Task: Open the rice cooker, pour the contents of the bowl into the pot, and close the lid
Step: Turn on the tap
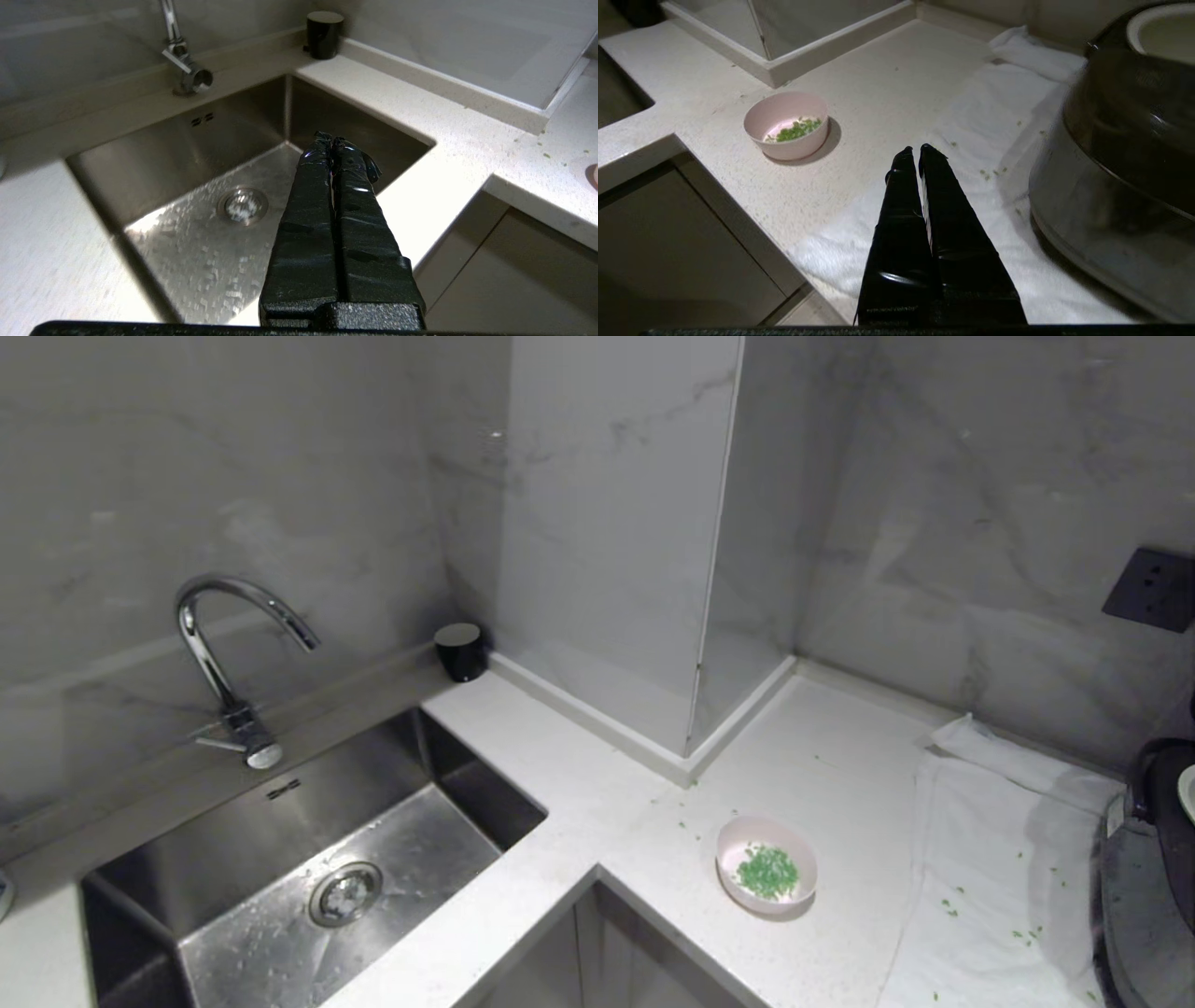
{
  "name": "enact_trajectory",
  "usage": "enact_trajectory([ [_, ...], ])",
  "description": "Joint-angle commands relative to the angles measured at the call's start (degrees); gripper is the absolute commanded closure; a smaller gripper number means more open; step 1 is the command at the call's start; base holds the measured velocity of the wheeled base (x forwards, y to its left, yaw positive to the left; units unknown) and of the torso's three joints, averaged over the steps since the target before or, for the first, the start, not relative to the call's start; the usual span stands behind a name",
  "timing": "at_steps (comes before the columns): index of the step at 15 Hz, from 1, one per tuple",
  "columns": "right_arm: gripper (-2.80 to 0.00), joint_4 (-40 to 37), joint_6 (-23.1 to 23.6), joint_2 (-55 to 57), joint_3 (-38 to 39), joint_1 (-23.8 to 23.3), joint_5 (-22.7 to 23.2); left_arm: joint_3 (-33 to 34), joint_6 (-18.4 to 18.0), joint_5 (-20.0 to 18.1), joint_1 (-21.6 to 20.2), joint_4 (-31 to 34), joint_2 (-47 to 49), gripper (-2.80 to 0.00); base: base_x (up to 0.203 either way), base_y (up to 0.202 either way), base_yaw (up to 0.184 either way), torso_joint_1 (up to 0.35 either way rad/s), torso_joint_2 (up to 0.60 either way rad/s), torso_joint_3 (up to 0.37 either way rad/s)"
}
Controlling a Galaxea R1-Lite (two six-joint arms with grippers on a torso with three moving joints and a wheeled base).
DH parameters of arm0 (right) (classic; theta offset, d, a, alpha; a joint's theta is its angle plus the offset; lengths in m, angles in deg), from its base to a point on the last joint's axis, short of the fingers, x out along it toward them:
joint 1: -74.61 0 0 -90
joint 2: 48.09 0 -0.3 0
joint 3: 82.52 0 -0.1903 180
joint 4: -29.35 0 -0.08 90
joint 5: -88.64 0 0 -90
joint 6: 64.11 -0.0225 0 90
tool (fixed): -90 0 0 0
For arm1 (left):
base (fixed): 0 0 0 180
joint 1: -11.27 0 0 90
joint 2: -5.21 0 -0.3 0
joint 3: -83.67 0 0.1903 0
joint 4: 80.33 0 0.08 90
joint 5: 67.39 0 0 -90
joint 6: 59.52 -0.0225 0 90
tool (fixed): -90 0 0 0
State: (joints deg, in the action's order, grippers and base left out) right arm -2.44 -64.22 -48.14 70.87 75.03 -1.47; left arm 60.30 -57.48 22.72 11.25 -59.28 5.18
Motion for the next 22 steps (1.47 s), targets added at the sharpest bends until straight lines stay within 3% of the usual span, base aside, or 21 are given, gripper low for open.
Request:
enact_trajectory([
  [1, 0.00, 0.0, 0.0, 0.0, 0.0, 0.0, 0.0, 0.9, 0.1, 0.1, -0.1, -0.1, 0.0, 0.00, 0.177, -0.003, 0.002, 0.007, 0.01, 0.002],
  [9, 0.00, 0.0, 0.0, 0.0, 0.0, 0.0, 0.0, 0.3, -1.5, 0.2, -0.1, 0.0, -0.1, 0.00, 0.012, 0.000, 0.000, 0.002, 0.00, 0.000],
  [11, 0.00, 0.0, 0.0, 0.0, 0.0, 0.0, 0.0, -5.8, -1.6, 0.7, -0.2, 2.2, 1.9, 0.00, 0.000, 0.000, 0.000, 0.000, 0.00, 0.000],
  [15, 0.00, 0.0, 0.0, 0.0, 0.0, 0.0, 0.0, -15.7, 2.3, 1.2, -0.1, 3.1, 22.3, 0.00, 0.000, 0.000, 0.000, 0.000, 0.00, 0.000],
  [18, 0.00, 0.0, 0.0, 0.0, 0.0, 0.0, 0.0, -19.6, 4.8, 1.6, -0.6, -2.6, 40.6, 0.00, 0.000, 0.000, 0.000, 0.000, 0.00, 0.000],
  [22, 0.00, 0.0, 0.0, 0.0, 0.0, 0.0, 0.0, -27.1, 13.6, 6.6, -0.9, -7.4, 66.5, 0.00, 0.000, 0.000, 0.000, 0.000, 0.00, 0.000],
])
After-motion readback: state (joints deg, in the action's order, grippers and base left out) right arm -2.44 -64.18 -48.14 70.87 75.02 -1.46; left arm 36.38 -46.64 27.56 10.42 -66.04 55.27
